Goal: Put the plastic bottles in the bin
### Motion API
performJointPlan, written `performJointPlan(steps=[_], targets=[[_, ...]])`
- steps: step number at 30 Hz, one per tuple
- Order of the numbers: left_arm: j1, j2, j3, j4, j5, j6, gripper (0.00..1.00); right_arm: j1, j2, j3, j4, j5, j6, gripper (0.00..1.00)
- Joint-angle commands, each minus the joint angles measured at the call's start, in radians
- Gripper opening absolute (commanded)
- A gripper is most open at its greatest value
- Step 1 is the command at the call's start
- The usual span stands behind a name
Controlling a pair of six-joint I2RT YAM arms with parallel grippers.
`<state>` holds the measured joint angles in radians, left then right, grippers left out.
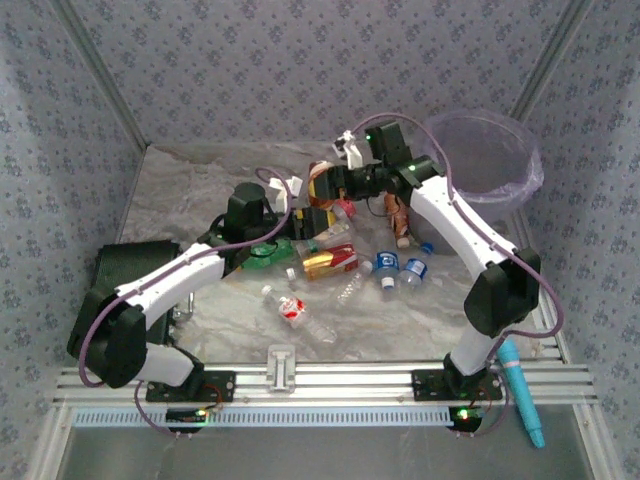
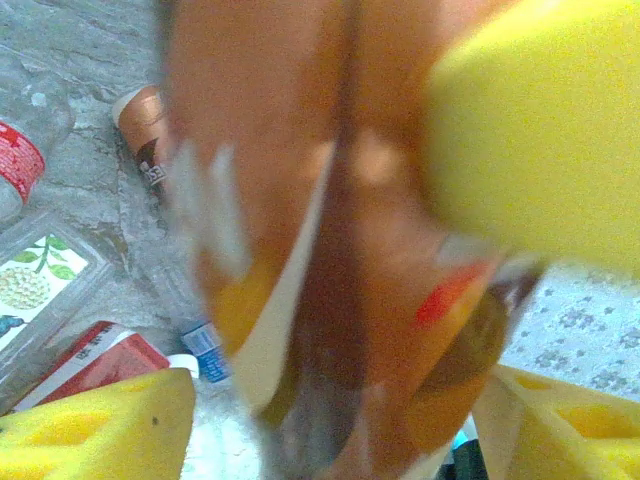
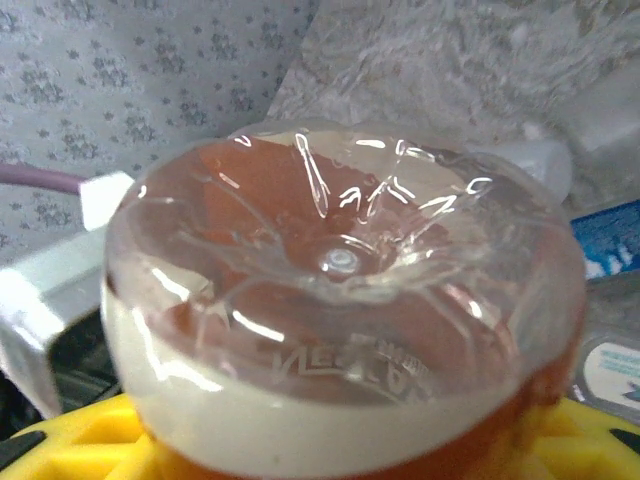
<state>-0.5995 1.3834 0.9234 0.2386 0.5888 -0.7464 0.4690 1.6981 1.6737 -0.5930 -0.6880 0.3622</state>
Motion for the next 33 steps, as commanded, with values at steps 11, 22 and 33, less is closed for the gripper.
performJointPlan(steps=[11, 22, 33], targets=[[0.027, -0.116, 0.014, -0.450, -0.247, 0.106, 1.00, -0.289, -0.112, 0.267, -0.322, 0.234, -0.188, 0.38], [0.120, -0.272, -0.079, -0.666, -0.422, 0.090, 0.98, -0.588, -0.027, 0.460, -0.449, 0.477, -0.227, 0.32], [0.119, -0.296, -0.102, -0.682, -0.433, 0.089, 0.98, -0.612, 0.249, 0.612, -0.611, 0.702, -0.305, 0.29]])
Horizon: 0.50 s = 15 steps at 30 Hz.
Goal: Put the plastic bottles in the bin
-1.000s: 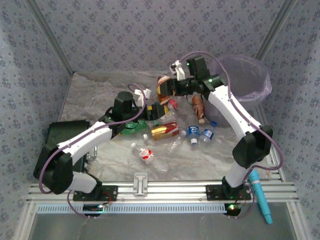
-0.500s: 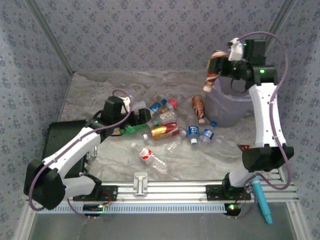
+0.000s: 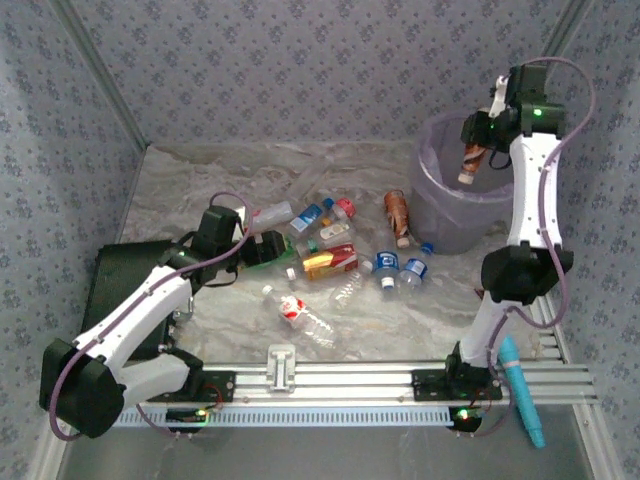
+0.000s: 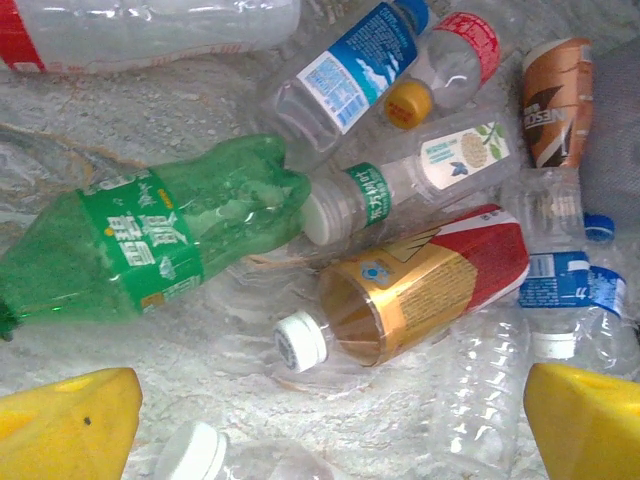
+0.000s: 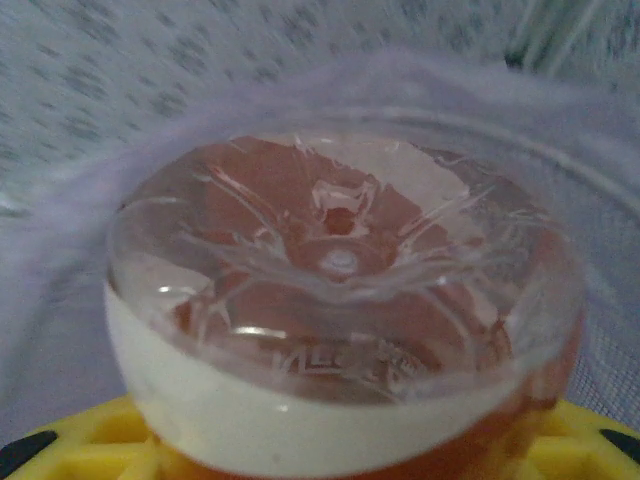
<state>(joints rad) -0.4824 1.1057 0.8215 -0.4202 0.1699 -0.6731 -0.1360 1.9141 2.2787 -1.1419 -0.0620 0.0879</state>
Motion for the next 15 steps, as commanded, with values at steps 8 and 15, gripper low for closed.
performJointPlan(steps=[8, 15], targets=[[0.002, -0.028, -0.010, -0.039, -0.020, 0.028, 0.97, -0.008, 0.154, -0.049, -0.060, 0.086, -0.044, 0.29], [0.003, -0.022, -0.006, -0.054, -0.029, 0.046, 0.97, -0.010, 0.215, -0.146, -0.020, 0.091, -0.053, 0.30]])
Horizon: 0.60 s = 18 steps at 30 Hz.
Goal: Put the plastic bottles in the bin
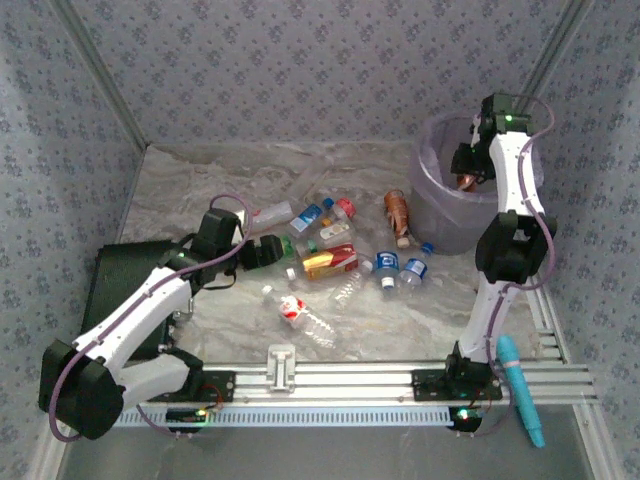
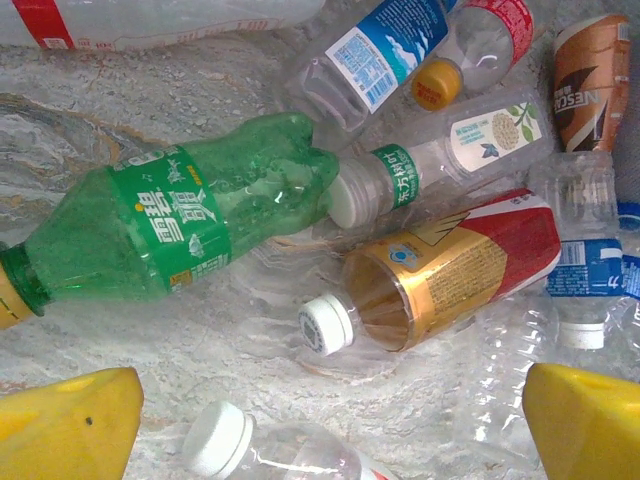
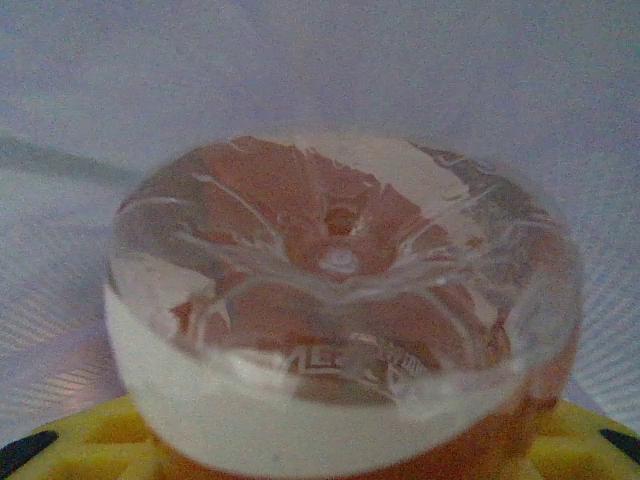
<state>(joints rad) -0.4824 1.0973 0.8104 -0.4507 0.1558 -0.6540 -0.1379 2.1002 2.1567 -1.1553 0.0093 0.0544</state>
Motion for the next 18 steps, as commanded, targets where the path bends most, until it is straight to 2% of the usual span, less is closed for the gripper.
performJointPlan(steps=[1, 5, 12, 18], targets=[[0.002, -0.010, 0.009, -0.027, -0.014, 0.028, 0.97, -0.008, 0.037, -0.034, -0.003, 0.021, -0.020, 0.31], [0.003, -0.005, 0.022, -0.053, -0.014, 0.030, 0.97, -0.011, 0.052, -0.080, 0.024, 0.026, -0.019, 0.38], [-0.028, -0.016, 0.025, -0.109, -0.018, -0.052, 0.97, -0.015, 0.055, -0.133, 0.061, 0.031, -0.011, 0.64], [-0.091, 0.001, 0.042, -0.168, -0.062, -0.075, 0.97, -0.014, 0.042, -0.123, 0.052, 0.031, -0.017, 0.74]])
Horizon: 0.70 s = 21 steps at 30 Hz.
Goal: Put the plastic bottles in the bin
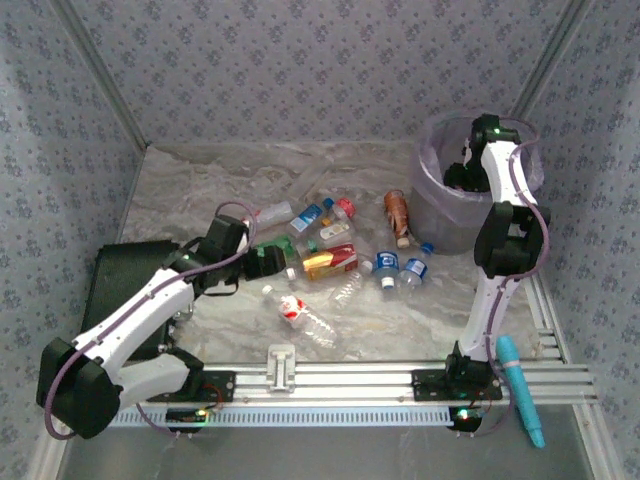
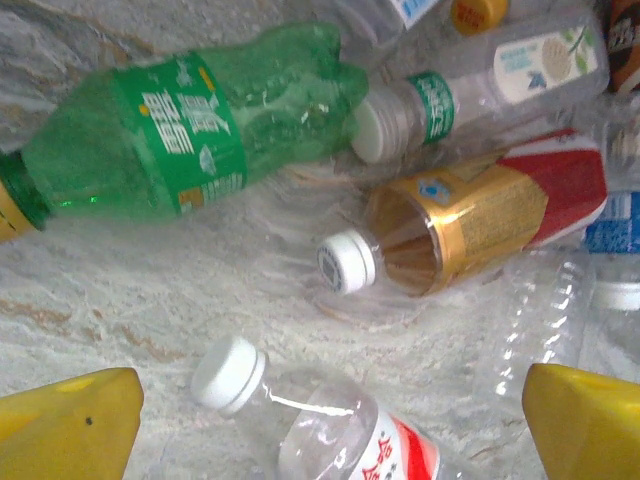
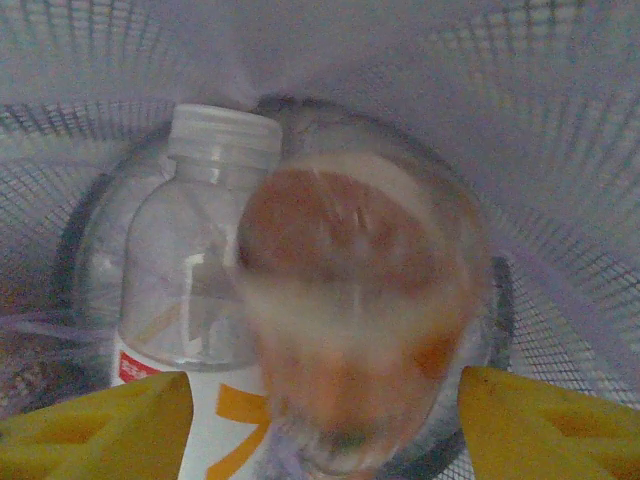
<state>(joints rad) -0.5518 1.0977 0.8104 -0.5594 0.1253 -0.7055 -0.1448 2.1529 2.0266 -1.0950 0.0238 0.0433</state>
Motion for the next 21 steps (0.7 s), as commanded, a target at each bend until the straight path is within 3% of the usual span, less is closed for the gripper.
performJointPlan(steps=[1, 6, 13, 16, 21], targets=[[-0.030, 0.004, 0.042, -0.063, -0.033, -0.028, 0.98, -0.009, -0.017, 0.012, -0.014, 0.013, -0.009, 0.75], [-0.063, 0.004, 0.042, -0.078, -0.048, -0.111, 0.97, -0.011, -0.085, 0.035, -0.043, -0.007, -0.020, 0.78], [-0.186, -0.050, -0.038, 0.000, -0.047, -0.476, 0.98, -0.016, -0.230, 0.071, -0.095, -0.057, -0.039, 0.85], [-0.238, -0.070, -0.060, -0.029, -0.125, -0.564, 1.00, -0.024, -0.266, 0.117, -0.129, -0.118, -0.025, 0.87], [-0.291, -0.035, -0.133, 0.122, -0.129, -0.715, 1.00, -0.012, -0.352, 0.133, -0.140, -0.171, 0.000, 0.90]])
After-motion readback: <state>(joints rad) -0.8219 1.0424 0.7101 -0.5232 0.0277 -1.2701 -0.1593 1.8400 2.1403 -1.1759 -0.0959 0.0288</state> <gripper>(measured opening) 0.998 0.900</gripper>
